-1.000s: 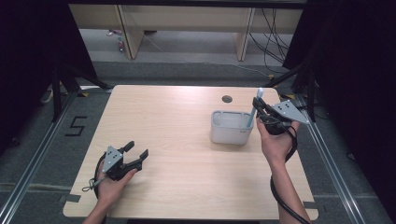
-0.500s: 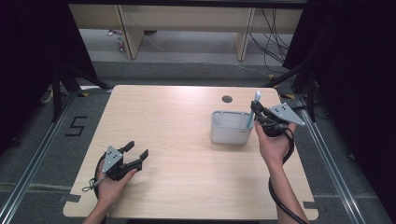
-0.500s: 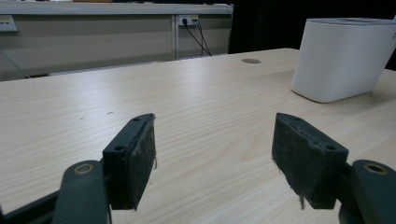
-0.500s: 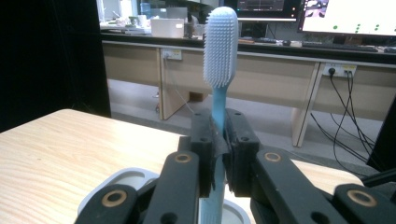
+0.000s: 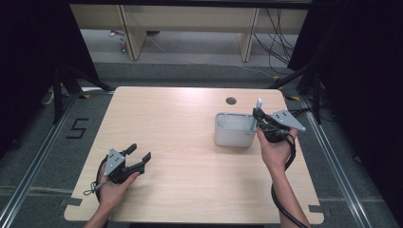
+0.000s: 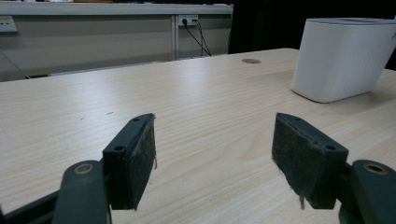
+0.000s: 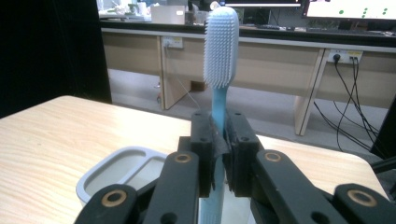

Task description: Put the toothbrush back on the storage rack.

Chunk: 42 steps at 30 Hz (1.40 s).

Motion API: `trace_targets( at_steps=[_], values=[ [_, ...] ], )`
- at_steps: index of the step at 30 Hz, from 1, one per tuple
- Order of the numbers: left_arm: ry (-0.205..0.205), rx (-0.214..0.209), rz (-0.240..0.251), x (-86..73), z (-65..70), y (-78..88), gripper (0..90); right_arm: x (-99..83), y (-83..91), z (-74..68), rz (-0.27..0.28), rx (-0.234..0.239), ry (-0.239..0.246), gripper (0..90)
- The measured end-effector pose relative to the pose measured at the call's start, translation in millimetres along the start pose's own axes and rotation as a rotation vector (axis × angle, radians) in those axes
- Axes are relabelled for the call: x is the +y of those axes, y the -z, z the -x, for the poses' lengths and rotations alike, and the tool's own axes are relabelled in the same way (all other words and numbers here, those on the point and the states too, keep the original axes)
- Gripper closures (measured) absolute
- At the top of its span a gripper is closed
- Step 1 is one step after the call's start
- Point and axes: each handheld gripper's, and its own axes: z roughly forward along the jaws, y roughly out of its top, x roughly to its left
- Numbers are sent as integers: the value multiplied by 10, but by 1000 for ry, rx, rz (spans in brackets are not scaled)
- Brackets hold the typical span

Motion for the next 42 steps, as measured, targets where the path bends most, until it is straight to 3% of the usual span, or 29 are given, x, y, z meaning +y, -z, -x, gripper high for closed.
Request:
trace_targets(
  at_steps=[1,2,3,4,9,10,11,15,16,18,19,22,26,27,31,32,42],
  values=[
    [1,0,-1,0,0,0,300,-14,-7,-8,-4,-1,-14,835],
    [2,0,0,0,0,1,299,-25,-13,5,3,-1,5,835],
    [2,0,0,0,-1,1,299,-39,-13,-6,-6,-2,-17,835],
    [2,-1,0,0,-1,1,299,-49,-19,9,-4,1,2,835],
    [0,3,-9,3,2,9,299,-109,-36,7,-14,0,-5,835],
    [-2,6,-17,6,2,15,299,-121,-32,-7,-23,-3,-26,835],
    [0,3,-8,3,2,8,299,-127,-35,10,-25,0,-7,835],
    [1,0,1,0,1,0,299,-166,-43,1,-37,-1,-20,835],
    [1,0,1,0,1,1,300,-173,-46,13,-32,-5,-2,835],
    [-2,6,-17,7,3,16,299,-195,-49,0,-41,-5,-29,834],
    [1,0,0,0,1,2,300,-204,-56,16,-34,-4,-7,834],
    [-3,7,-20,8,4,18,300,-233,-51,4,-48,-11,-27,834],
    [-4,6,-17,7,3,16,300,-263,-62,20,-50,-11,-8,834],
    [-3,6,-17,6,4,16,300,-274,-67,0,-53,-4,-37,834],
    [1,1,0,0,1,1,299,-306,-83,27,-57,-8,1,833],
    [1,0,0,0,1,0,300,-316,-76,6,-73,-11,-32,834],
    [2,0,0,0,0,0,299,-392,-106,23,-76,-11,-13,833]
  ],
)
